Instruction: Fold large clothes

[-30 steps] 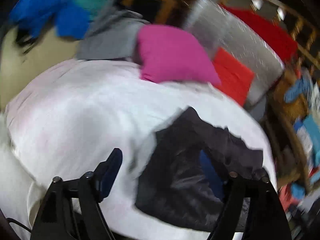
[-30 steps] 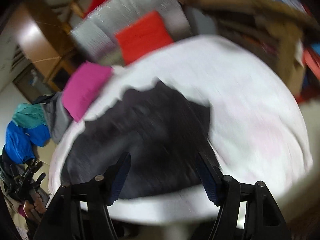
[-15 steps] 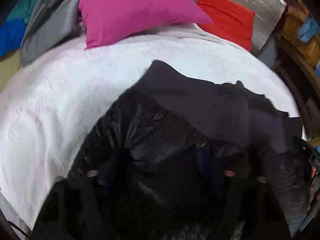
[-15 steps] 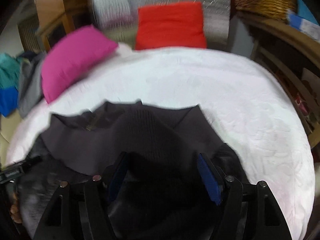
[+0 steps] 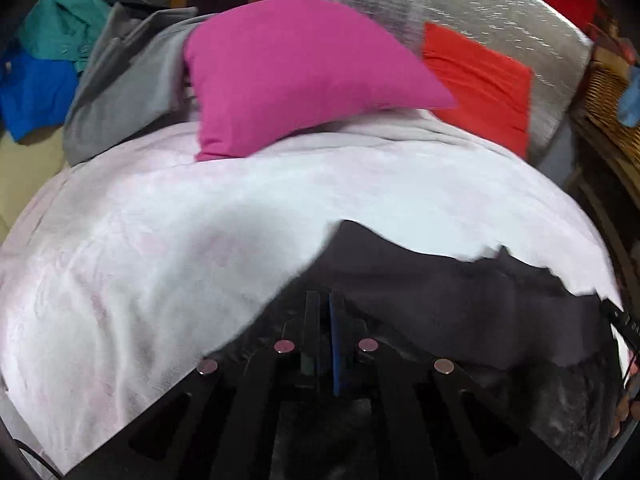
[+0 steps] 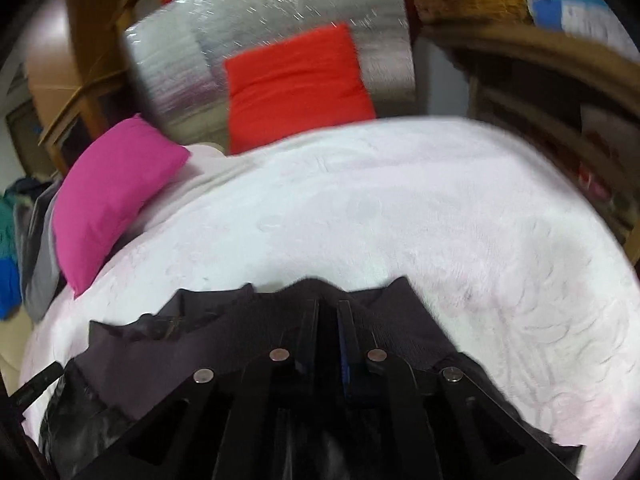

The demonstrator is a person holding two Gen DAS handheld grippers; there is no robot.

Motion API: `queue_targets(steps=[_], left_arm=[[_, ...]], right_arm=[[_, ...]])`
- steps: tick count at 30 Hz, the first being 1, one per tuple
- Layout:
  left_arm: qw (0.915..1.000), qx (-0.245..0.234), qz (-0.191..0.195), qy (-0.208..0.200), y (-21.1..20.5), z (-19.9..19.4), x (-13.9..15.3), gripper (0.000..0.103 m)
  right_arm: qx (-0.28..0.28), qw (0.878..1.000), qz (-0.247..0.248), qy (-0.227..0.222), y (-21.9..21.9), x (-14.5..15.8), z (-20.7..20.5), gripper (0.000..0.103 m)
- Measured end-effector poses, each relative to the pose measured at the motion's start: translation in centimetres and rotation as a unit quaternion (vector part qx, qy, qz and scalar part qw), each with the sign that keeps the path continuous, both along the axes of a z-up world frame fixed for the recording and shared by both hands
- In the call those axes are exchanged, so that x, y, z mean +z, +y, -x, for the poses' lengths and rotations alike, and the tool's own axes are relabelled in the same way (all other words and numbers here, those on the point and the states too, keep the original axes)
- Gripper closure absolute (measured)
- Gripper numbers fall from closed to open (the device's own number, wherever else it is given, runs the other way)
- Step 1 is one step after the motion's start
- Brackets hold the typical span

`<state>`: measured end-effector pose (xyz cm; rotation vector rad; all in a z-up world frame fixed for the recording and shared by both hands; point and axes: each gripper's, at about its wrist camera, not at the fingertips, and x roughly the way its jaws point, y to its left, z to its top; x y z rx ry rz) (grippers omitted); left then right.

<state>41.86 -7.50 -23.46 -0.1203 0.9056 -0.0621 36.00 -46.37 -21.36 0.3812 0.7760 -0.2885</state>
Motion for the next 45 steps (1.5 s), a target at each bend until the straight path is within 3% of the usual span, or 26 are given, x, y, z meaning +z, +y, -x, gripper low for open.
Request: queue_targets(steps=[1, 3, 5, 6, 7, 8, 9, 10, 12, 16, 19, 20, 21, 22, 23, 24, 26, 27, 29, 31, 34, 37, 40, 42, 45], left_arm=[[0.9999, 0.002, 0.002, 0.012, 0.3, -0.5, -0.4, 0.096], [0.9978, -0.006, 0.018, 0.064, 0.7, -1.5, -1.6, 0.071], [0.9970, -0.003, 0.024, 0.074, 1.3, -1.8, -1.7, 0.020], [0.9973, -0.001, 0.023, 0.069, 1.6, -1.8, -1.4, 0.017], [0.9976, -0.002, 0.024, 0.064, 1.7, -1.8, -1.2, 0.017], [0.9979, -0.007, 0.026, 0.058, 1.9, -1.8, -0.8, 0.017], [0.9979, -0.016, 0.029, 0.055, 2.0, -2.0, -0.5, 0.017], [0.9976, -0.024, 0.030, 0.057, 1.9, -2.2, -0.5, 0.016], [0.9954, -0.044, 0.036, 0.077, 2.0, -3.4, -1.2, 0.015], [0.9853, -0.050, 0.086, 0.138, 1.4, -5.2, -3.9, 0.015], [0.9875, -0.051, 0.091, 0.118, 0.3, -5.1, -3.8, 0.016], [0.9897, -0.063, 0.080, 0.101, -0.4, -4.9, -3.2, 0.016], [0.9906, -0.069, 0.072, 0.094, -1.0, -4.6, -2.9, 0.018], [0.9920, -0.072, 0.056, 0.087, -1.5, -4.5, -2.7, 0.029], [0.9938, -0.067, 0.031, 0.083, -2.0, -4.4, -2.6, 0.047], [0.9945, -0.063, 0.016, 0.082, -2.2, -4.3, -2.6, 0.054], [0.9953, -0.059, 0.020, 0.074, -1.9, -4.2, -2.3, 0.068], [0.9958, -0.056, 0.027, 0.067, -1.6, -4.2, -1.8, 0.070], [0.9970, -0.052, 0.040, 0.041, -0.9, -4.2, -0.6, 0.071], [0.9976, -0.046, 0.048, 0.020, -0.6, -4.3, 0.0, 0.071], [0.9981, -0.031, 0.040, 0.035, -0.3, -4.9, -1.2, 0.071], [0.9965, -0.029, 0.036, 0.070, -0.3, -5.8, -3.3, 0.070], [0.9972, -0.026, 0.018, 0.067, -0.6, -5.3, -3.0, 0.065], [0.9981, -0.027, 0.012, 0.053, -0.4, -4.8, -2.2, 0.064], [0.9986, -0.025, 0.013, 0.045, 0.3, -4.1, -1.6, 0.063]], right_arm=[[-0.011, 1.000, -0.007, 0.010, -0.7, -0.7, -0.3, 0.095], [-0.011, 0.998, -0.054, 0.017, -1.9, -1.6, -0.5, 0.095], [-0.019, 0.994, -0.103, 0.001, -3.3, -1.1, 0.2, 0.094], [-0.022, 0.992, -0.126, -0.006, -4.0, -0.7, 0.8, 0.090], [-0.024, 0.988, -0.154, -0.017, -4.9, -0.1, 1.5, 0.083], [-0.024, 0.985, -0.172, -0.027, -5.4, 0.3, 2.0, 0.051], [-0.027, 0.981, -0.187, -0.041, -5.9, 0.7, 2.7, 0.011], [-0.035, 0.979, -0.192, -0.059, -6.3, 1.1, 3.5, 0.008], [-0.024, 0.981, -0.179, -0.078, -6.4, 1.8, 4.4, 0.008], [0.044, 0.985, -0.159, -0.051, -4.4, 1.8, 3.4, 0.009], [0.089, 0.990, -0.103, -0.020, -1.0, 1.5, 1.6, 0.011], [0.101, 0.991, -0.089, -0.001, 0.2, 0.9, 0.7, 0.018], [0.109, 0.991, -0.070, 0.024, 1.1, 0.2, -0.1, 0.040], [0.113, 0.991, -0.042, 0.050, 2.0, -0.7, -0.8, 0.061], [0.109, 0.991, 0.001, 0.073, 3.0, -1.3, -1.3, 0.074], [0.107, 0.992, 0.019, 0.071, 3.4, -1.3, -1.6, 0.081], [0.079, 0.995, 0.040, 0.052, 3.4, 0.1, -1.6, 0.093], [0.063, 0.997, 0.037, 0.028, 3.0, 1.1, -1.3, 0.094], [0.041, 0.999, 0.030, -0.010, 2.4, 2.5, -0.9, 0.094], [0.029, 0.999, 0.019, -0.022, 1.9, 2.6, -1.1, 0.094], [0.012, 1.000, 0.010, 0.003, 1.4, 0.5, -1.7, 0.094], [0.007, 0.997, -0.058, 0.050, -0.4, -2.3, -2.8, 0.092], [0.011, 0.994, -0.107, 0.027, -1.5, -1.3, -1.9, 0.068], [0.009, 0.990, -0.142, -0.008, -2.7, 0.1, -0.3, 0.022], [-0.014, 0.991, -0.125, -0.047, -4.9, 2.3, 2.7, 0.020]])
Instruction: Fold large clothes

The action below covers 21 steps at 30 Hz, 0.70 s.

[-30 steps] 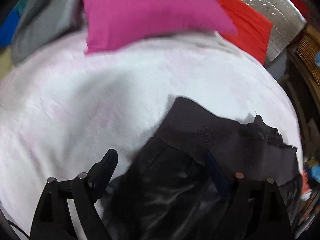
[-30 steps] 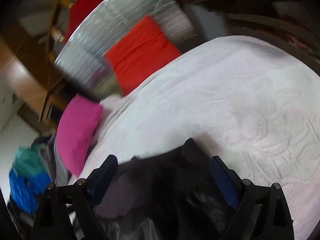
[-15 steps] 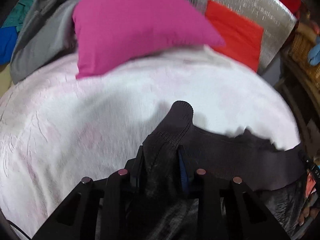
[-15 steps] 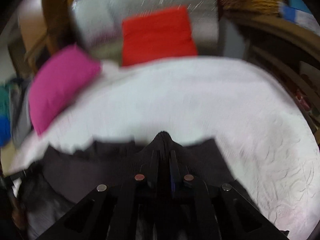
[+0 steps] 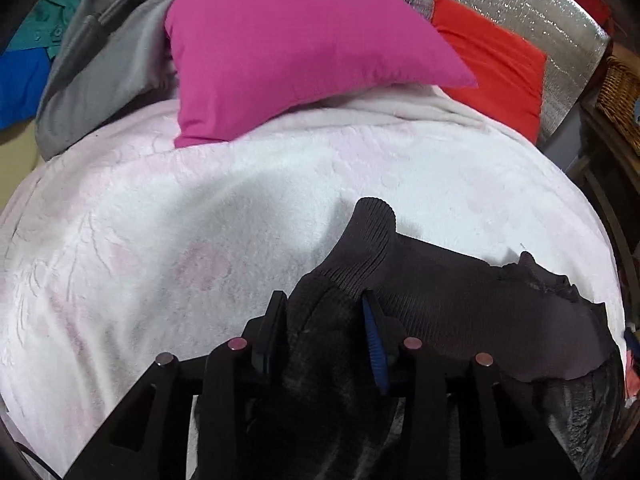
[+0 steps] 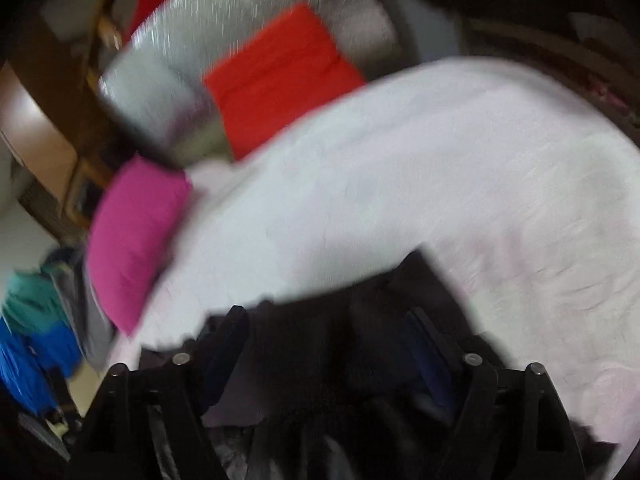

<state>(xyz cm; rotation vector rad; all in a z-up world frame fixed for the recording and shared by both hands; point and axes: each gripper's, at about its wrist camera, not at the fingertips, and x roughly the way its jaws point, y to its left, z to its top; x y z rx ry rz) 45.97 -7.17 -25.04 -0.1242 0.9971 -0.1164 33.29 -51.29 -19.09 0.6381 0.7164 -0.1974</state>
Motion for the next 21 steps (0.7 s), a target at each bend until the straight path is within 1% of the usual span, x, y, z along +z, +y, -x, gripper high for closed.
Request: queue_targets(steps=[2, 4, 5, 7, 9, 10, 11, 12, 13, 14, 15, 16, 18, 19, 20, 21], left_arm=[[1.0000, -0.003, 0.002, -0.005, 0.4, 0.5, 0.2, 0.063], [0.9999, -0.006, 0.000, -0.010, 0.7, 0.8, 0.3, 0.063], [0.9999, -0.006, -0.001, -0.011, 0.8, 1.1, 0.4, 0.063], [0.9999, -0.004, -0.001, -0.012, 0.9, 1.3, 0.4, 0.063], [0.9999, -0.002, -0.004, -0.014, 0.6, 1.2, 0.3, 0.063], [0.9998, -0.001, -0.007, -0.016, 0.5, 1.2, 0.3, 0.063], [0.9998, 0.000, -0.008, -0.017, 0.4, 1.1, 0.3, 0.063], [0.9998, 0.000, -0.008, -0.019, 0.3, 1.1, 0.3, 0.063], [0.9998, 0.001, -0.007, -0.021, 0.3, 1.2, 0.4, 0.063], [0.9997, 0.002, -0.005, -0.026, 0.3, 1.2, 0.6, 0.063], [0.9995, 0.001, -0.002, -0.030, 0.3, 1.2, 0.8, 0.064], [0.9994, 0.000, -0.001, -0.035, 0.3, 1.2, 0.9, 0.064], [0.9983, -0.002, 0.002, -0.059, 0.1, 1.4, 1.6, 0.064], [0.9977, -0.004, -0.002, -0.068, -0.1, 1.3, 1.8, 0.064], [0.9975, -0.005, -0.007, -0.070, -0.3, 1.2, 1.8, 0.062], [0.9977, -0.005, -0.013, -0.066, -0.4, 1.0, 1.6, 0.062]], right_arm=[[-0.005, 1.000, 0.009, 0.008, -1.6, 0.4, 1.4, 0.020], [-0.014, 0.999, -0.004, 0.033, -3.4, -0.5, 2.7, 0.022], [-0.017, 0.999, -0.019, 0.046, -4.3, -1.2, 3.1, 0.024], [-0.007, 0.996, -0.049, 0.070, -5.4, -2.9, 3.2, 0.033], [0.019, 0.994, -0.050, 0.091, -4.6, -4.0, 2.9, 0.050], [0.039, 0.993, -0.034, 0.109, -3.5, -4.4, 2.3, 0.057], [0.049, 0.991, -0.011, 0.123, -2.7, -4.4, 2.0, 0.069], [0.049, 0.989, 0.031, 0.133, -1.5, -4.2, 1.8, 0.077], [0.041, 0.989, 0.061, 0.129, -0.9, -3.7, 1.9, 0.083], [0.029, 0.991, 0.070, 0.110, -0.7, -2.8, 2.2, 0.089], [0.018, 0.993, 0.075, 0.092, -0.6, -2.0, 2.6, 0.090], [0.005, 0.994, 0.089, 0.066, -0.5, -0.7, 3.1, 0.090], [-0.004, 0.994, 0.105, 0.043, -0.3, 0.4, 3.5, 0.090], [-0.010, 0.993, 0.105, 0.045, -0.5, 0.1, 3.3, 0.090], [-0.013, 0.993, 0.102, 0.055, -0.8, -0.5, 3.1, 0.090], [-0.018, 0.992, 0.097, 0.074, -0.9, -1.7, 2.7, 0.090]])
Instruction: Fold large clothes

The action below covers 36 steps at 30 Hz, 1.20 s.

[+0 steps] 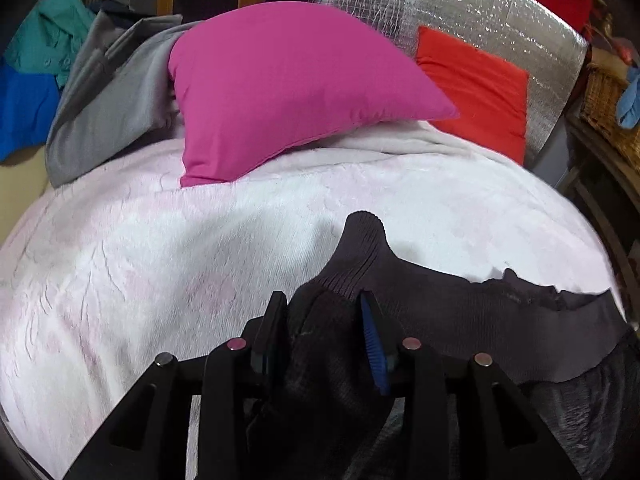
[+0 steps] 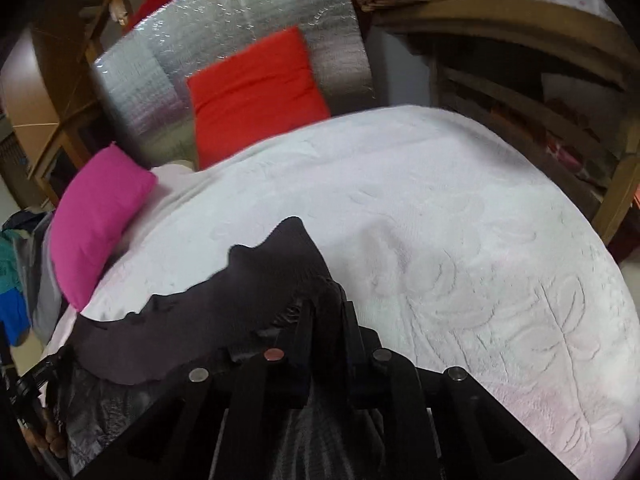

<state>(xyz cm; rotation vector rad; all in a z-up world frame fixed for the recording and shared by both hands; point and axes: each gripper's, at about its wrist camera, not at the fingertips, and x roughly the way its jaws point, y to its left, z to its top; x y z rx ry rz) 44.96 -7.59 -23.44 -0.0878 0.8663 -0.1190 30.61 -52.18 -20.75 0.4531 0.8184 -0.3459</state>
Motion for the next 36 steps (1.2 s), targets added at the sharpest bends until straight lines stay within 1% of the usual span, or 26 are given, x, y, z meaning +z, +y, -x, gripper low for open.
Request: queue_targets(steps=[2, 3, 4, 5, 7, 9, 10, 12, 13, 14, 15, 16, 19, 21, 22, 24, 26, 27, 28, 29, 30, 31, 32, 33, 34, 36], left_arm=[[0.9997, -0.005, -0.004, 0.024, -0.2, -0.6, -0.9, 0.060], [0.9992, -0.005, -0.004, 0.039, -0.2, -0.9, -1.4, 0.059], [0.9984, -0.002, -0.004, 0.057, 0.0, -1.1, -1.7, 0.055], [0.9980, 0.001, -0.003, 0.063, 0.2, -1.1, -1.8, 0.052], [0.9985, 0.005, 0.001, 0.055, 0.7, -0.6, -1.3, 0.050], [0.9993, 0.015, -0.009, 0.033, 1.3, 0.4, 0.1, 0.044], [0.9995, 0.018, -0.012, 0.022, 1.6, 0.9, 0.7, 0.038], [0.9996, 0.023, -0.014, -0.010, 2.5, 2.5, 2.3, 0.032], [0.9995, 0.022, -0.014, -0.017, 2.9, 3.2, 2.8, 0.026], [0.9995, 0.019, -0.013, -0.020, 3.2, 3.8, 3.0, 0.023], [0.9996, 0.014, -0.011, -0.022, 3.5, 4.4, 3.3, 0.022], [0.9997, 0.007, -0.009, -0.021, 3.9, 5.1, 3.4, 0.022], [0.9999, -0.008, -0.012, 0.003, 5.3, 6.5, 3.0, 0.022], [0.9997, -0.005, 0.003, 0.024, 6.7, 7.2, 2.4, 0.022], [0.9992, -0.003, 0.019, 0.035, 7.6, 7.6, 2.1, 0.022], [0.9957, 0.007, 0.066, 0.065, 9.4, 8.4, 1.0, 0.022], [0.9907, 0.015, 0.103, 0.088, 10.3, 9.0, 0.0, 0.022], [0.9885, 0.015, 0.115, 0.096, 10.5, 9.1, -0.4, 0.022], [0.9873, 0.014, 0.119, 0.104, 10.4, 9.1, -0.9, 0.022], [0.9872, 0.016, 0.110, 0.114, 10.2, 8.8, -1.3, 0.022], [0.9877, 0.018, 0.104, 0.116, 10.0, 8.7, -1.6, 0.024], [0.9881, 0.018, 0.101, 0.115, 9.8, 8.5, -1.8, 0.037], [0.9874, 0.009, 0.107, 0.116, 9.3, 8.2, -2.1, 0.057], [0.9866, 0.002, 0.114, 0.116, 9.0, 8.0, -2.1, 0.066], [0.9866, -0.007, 0.117, 0.114, 8.6, 7.8, -2.1, 0.075], [0.9926, -0.014, 0.081, 0.089, 7.4, 7.6, -1.6, 0.079]], right_arm=[[-0.011, 0.999, -0.009, 0.049, -0.8, -2.8, -0.9, 0.090], [-0.008, 0.998, -0.020, 0.060, -1.0, -3.5, -1.3, 0.090], [-0.008, 0.998, -0.029, 0.060, -1.2, -3.5, -1.2, 0.089], [-0.011, 0.998, -0.032, 0.055, -1.3, -3.1, -0.9, 0.087], [-0.014, 0.998, -0.043, 0.046, -1.6, -2.3, 0.0, 0.084], [-0.025, 0.997, -0.052, 0.048, -2.2, -1.8, 1.3, 0.072], [-0.032, 0.997, -0.057, 0.043, -2.2, -1.9, 1.4, 0.070], [-0.039, 0.997, -0.069, 0.025, -2.5, -1.0, 3.1, 0.065], [-0.038, 0.997, -0.069, 0.019, -2.2, -0.7, 3.7, 0.061], [-0.035, 0.997, -0.067, 0.009, -2.0, -0.2, 4.8, 0.044], [-0.035, 0.997, -0.062, 0.004, -1.7, 0.1, 5.2, 0.027], [-0.036, 0.998, -0.052, -0.002, -1.5, 0.4, 6.2, 0.026], [-0.035, 0.998, -0.045, 0.003, -1.4, 0.7, 7.9, 0.026], [-0.035, 0.997, -0.069, 0.010, -2.0, 0.1, 8.6, 0.026], [-0.033, 0.996, -0.083, 0.013, -2.2, -0.3, 9.0, 0.026], [-0.028, 0.995, -0.097, 0.012, -2.3, -0.7, 9.4, 0.026], [-0.021, 0.996, -0.090, 0.012, -2.0, -1.1, 9.2, 0.026], [-0.019, 0.996, -0.081, 0.017, -1.6, -1.4, 8.8, 0.025], [-0.017, 0.997, -0.072, 0.027, -1.3, -1.8, 8.3, 0.026], [-0.016, 0.997, -0.068, 0.034, -1.1, -2.2, 8.0, 0.027], [-0.014, 0.997, -0.061, 0.049, -0.7, -2.7, 7.5, 0.034], [-0.012, 0.997, -0.056, 0.056, -0.5, -2.9, 7.3, 0.040], [-0.009, 0.997, -0.042, 0.060, 0.0, -2.9, 7.1, 0.049], [-0.006, 0.998, -0.026, 0.056, 0.4, -2.5, 7.0, 0.068], [-0.003, 0.999, -0.007, 0.044, 0.9, -1.7, 7.0, 0.075], [-0.014, 1.000, 0.007, 0.022, 1.3, -0.7, 7.3, 0.082]])
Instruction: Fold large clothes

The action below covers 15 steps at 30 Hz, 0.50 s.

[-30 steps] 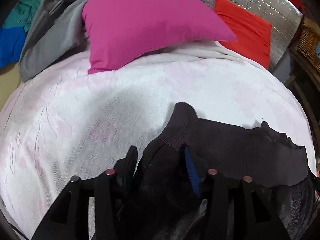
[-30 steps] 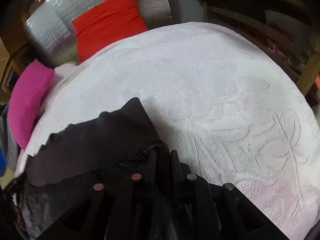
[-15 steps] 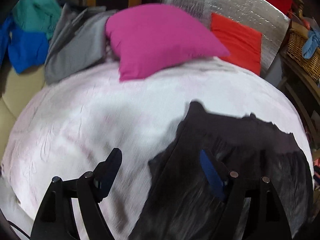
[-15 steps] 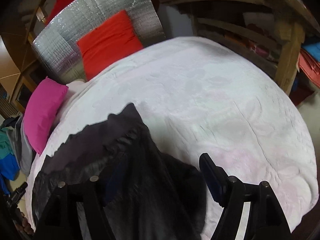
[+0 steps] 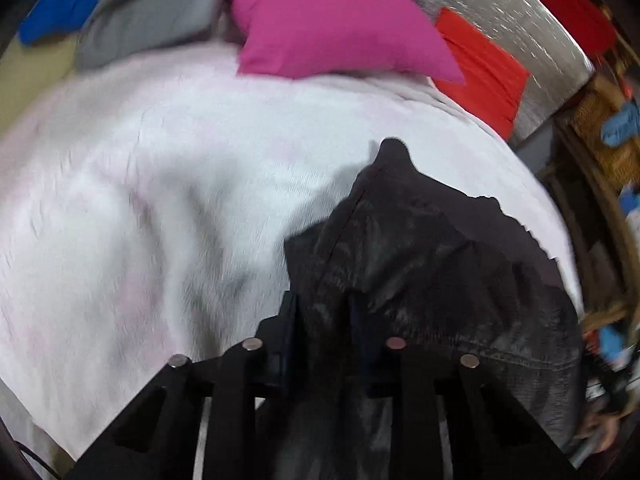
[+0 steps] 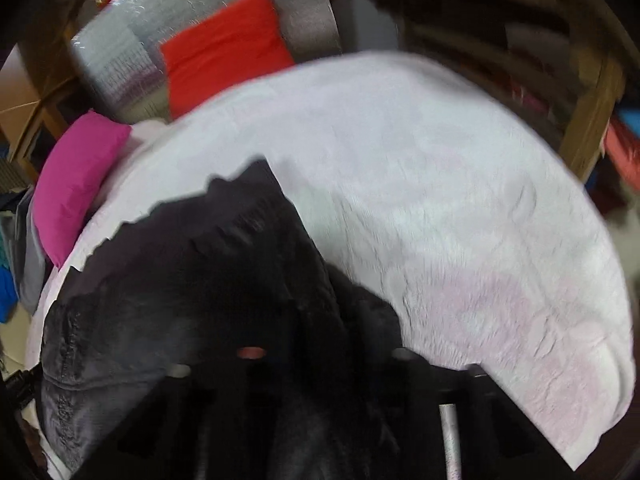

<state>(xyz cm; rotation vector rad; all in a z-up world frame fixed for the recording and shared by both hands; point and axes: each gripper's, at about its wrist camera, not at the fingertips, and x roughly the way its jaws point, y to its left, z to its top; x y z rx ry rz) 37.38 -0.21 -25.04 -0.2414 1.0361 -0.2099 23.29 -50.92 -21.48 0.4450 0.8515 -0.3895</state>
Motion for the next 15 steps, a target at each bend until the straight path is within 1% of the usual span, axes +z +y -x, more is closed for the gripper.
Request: queue_targets(steps=[1, 2, 4, 5, 7, 8, 9, 10, 11, 12, 13, 15], left_arm=[[0.9998, -0.002, -0.016, -0.011, -0.5, -0.2, 0.2, 0.081], [0.9996, -0.002, -0.023, -0.017, -0.7, -0.5, 0.3, 0.081], [0.9997, 0.003, -0.022, -0.013, -0.5, -1.3, -0.2, 0.081], [0.9998, 0.003, -0.020, 0.002, -0.4, -1.8, -0.8, 0.078], [0.9997, -0.003, -0.019, 0.017, -0.3, -1.9, -1.3, 0.076], [0.9996, -0.004, -0.025, 0.015, -0.3, -1.8, -1.1, 0.068], [0.9995, -0.006, -0.029, 0.014, -0.3, -1.7, -0.8, 0.062], [0.9993, -0.010, -0.033, 0.012, -0.2, -1.5, -0.5, 0.045], [0.9992, -0.015, -0.034, 0.014, -0.1, -1.3, -0.2, 0.030], [0.9994, -0.019, -0.028, 0.010, 0.1, -0.9, 0.0, 0.029], [0.9995, -0.026, -0.017, 0.003, 0.3, -0.6, 0.3, 0.029], [0.9992, -0.038, -0.003, -0.009, 0.9, -0.1, 1.1, 0.028]], right_arm=[[-0.004, 1.000, 0.000, -0.004, 0.0, 0.1, 0.0, 0.082], [-0.007, 1.000, -0.003, -0.001, -0.2, 0.0, -0.1, 0.082], [-0.011, 1.000, -0.015, 0.017, -0.6, -0.9, -0.4, 0.082], [-0.006, 0.999, -0.025, 0.028, -0.8, -1.4, -0.6, 0.082], [0.000, 0.999, -0.038, 0.027, -1.3, -1.5, -0.5, 0.077], [0.000, 0.999, -0.051, 0.019, -1.6, -1.2, -0.2, 0.076], [-0.001, 0.998, -0.067, 0.011, -2.0, -1.1, 0.3, 0.069], [-0.004, 0.996, -0.088, 0.003, -2.7, -0.9, 1.0, 0.063], [-0.008, 0.994, -0.106, -0.007, -3.4, -0.7, 1.6, 0.046], [-0.017, 0.990, -0.134, -0.026, -4.4, -0.5, 2.6, 0.030], [-0.020, 0.987, -0.156, -0.042, -5.0, -0.4, 3.4, 0.027], [-0.017, 0.977, -0.200, -0.066, -6.0, -0.3, 4.8, 0.027]])
